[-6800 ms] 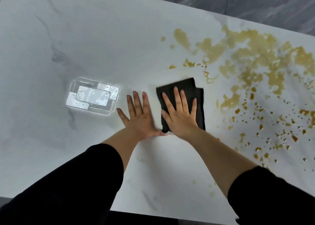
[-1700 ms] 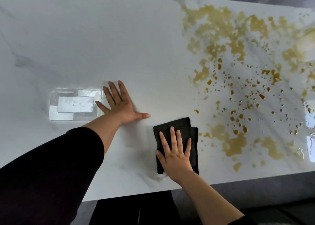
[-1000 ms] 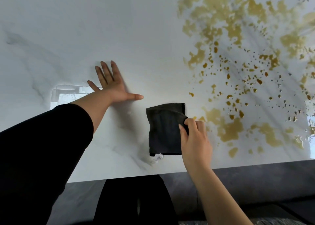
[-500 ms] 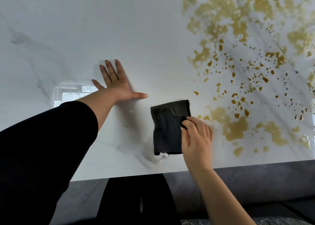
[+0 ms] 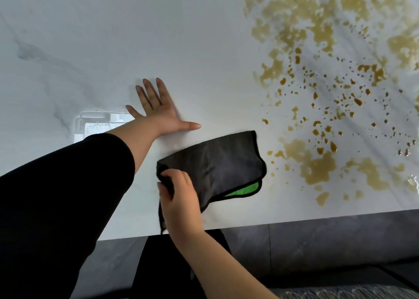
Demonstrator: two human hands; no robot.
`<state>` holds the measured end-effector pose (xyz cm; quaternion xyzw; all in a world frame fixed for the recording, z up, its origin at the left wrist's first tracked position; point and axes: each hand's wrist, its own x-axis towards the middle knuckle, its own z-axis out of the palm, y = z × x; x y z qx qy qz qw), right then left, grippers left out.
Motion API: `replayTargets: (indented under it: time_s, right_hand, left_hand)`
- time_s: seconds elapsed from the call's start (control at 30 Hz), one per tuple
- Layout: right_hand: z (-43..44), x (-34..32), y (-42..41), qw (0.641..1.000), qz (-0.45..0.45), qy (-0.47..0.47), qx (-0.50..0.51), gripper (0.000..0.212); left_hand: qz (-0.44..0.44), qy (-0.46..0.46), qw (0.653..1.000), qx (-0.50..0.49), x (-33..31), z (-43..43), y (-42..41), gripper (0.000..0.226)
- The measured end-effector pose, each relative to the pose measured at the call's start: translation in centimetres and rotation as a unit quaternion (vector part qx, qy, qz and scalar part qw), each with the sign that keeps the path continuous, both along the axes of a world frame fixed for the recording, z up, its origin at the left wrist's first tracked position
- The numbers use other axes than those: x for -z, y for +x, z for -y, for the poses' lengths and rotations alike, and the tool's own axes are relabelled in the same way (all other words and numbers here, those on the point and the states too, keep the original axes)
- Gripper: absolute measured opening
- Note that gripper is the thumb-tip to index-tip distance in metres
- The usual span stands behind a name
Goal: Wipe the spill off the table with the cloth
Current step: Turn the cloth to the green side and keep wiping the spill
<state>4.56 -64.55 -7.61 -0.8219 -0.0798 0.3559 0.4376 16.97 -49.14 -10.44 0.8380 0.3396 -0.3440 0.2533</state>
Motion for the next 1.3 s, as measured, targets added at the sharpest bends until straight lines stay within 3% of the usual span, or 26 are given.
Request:
replayTargets:
  time_s: [0.1,0.13,0.2,0.27,0.3,0.37,0.43,0.57,0.7,0.83,1.0,1.1,1.13,1.2,1.3]
  right_hand:
    - [-0.7,0.8,-0.1,0.994,-0.071,0.015,-0.083,0.045]
    - [-0.1,0.9,0.1,0.992,-0.053,0.019,-0.117,0.044]
    - [2.0,0.8,1.4,0.983,0.084,0.019,-0.164,0.032]
    - [5.4,1.2,3.8,0.944,0.247,-0.035,-0.215,0.023]
    - [7.2,1.4,5.2,0.923,0.283,-0.082,-0.249,0.025]
    - [10.1,1.7,7.7,0.888,0.271,-0.176,-0.328,0.039]
    - [11.1,2.1,9.0,0.869,0.250,-0.198,-0.377,0.042]
    - [9.8,2.4,10.9,0.869,0.253,-0.152,-0.398,0.022]
    - [9.4,2.3,12.0,0.831,0.259,-0.172,-0.461,0.033]
    - [6.8,0.4,14.1,0.839,0.208,-0.161,-0.476,0.034]
    - [2.1,-0.3,19.1,0.806,0.337,-0.152,-0.463,0.034]
    - [0.6,0.6,21.1,0.776,0.406,-0.180,-0.448,0.033]
    - [0.6,0.7,21.2,0.778,0.418,-0.194,-0.428,0.034]
    - [1.3,0.6,20.1,0.815,0.440,-0.182,-0.330,0.034]
    - [3.5,0.2,15.8,0.909,0.348,-0.159,-0.167,0.035]
  left_hand:
    - [-0.002,-0.004,1.000,-0.001,0.0,0.0,-0.1,0.159]
    - [-0.001,-0.005,1.000,-0.001,0.0,0.0,-0.1,0.158]
    - [0.002,-0.006,1.000,-0.002,-0.1,0.0,0.0,0.158]
    - [0.004,-0.004,1.000,-0.002,-0.1,0.0,-0.1,0.158]
    - [0.004,-0.004,1.000,-0.002,-0.1,0.0,-0.1,0.158]
    - [0.006,-0.003,1.000,-0.003,-0.1,0.0,-0.1,0.158]
    - [0.007,0.000,1.000,-0.001,-0.1,0.0,-0.1,0.158]
    - [0.007,0.004,1.000,-0.001,0.2,-0.1,-0.2,0.159]
    - [0.009,0.006,1.000,0.001,0.4,0.0,-0.1,0.159]
    - [0.015,0.008,1.000,-0.002,0.8,-0.2,-0.1,0.160]
    - [0.008,0.023,1.000,-0.001,1.4,-0.2,0.1,0.156]
    - [0.016,0.047,0.999,-0.003,2.2,0.1,0.1,0.126]
    - [0.020,0.064,0.998,0.002,2.4,0.2,0.0,0.112]
    - [0.028,0.090,0.996,0.012,2.7,0.4,0.0,0.088]
    - [0.037,0.077,0.996,0.006,2.8,0.2,0.0,0.093]
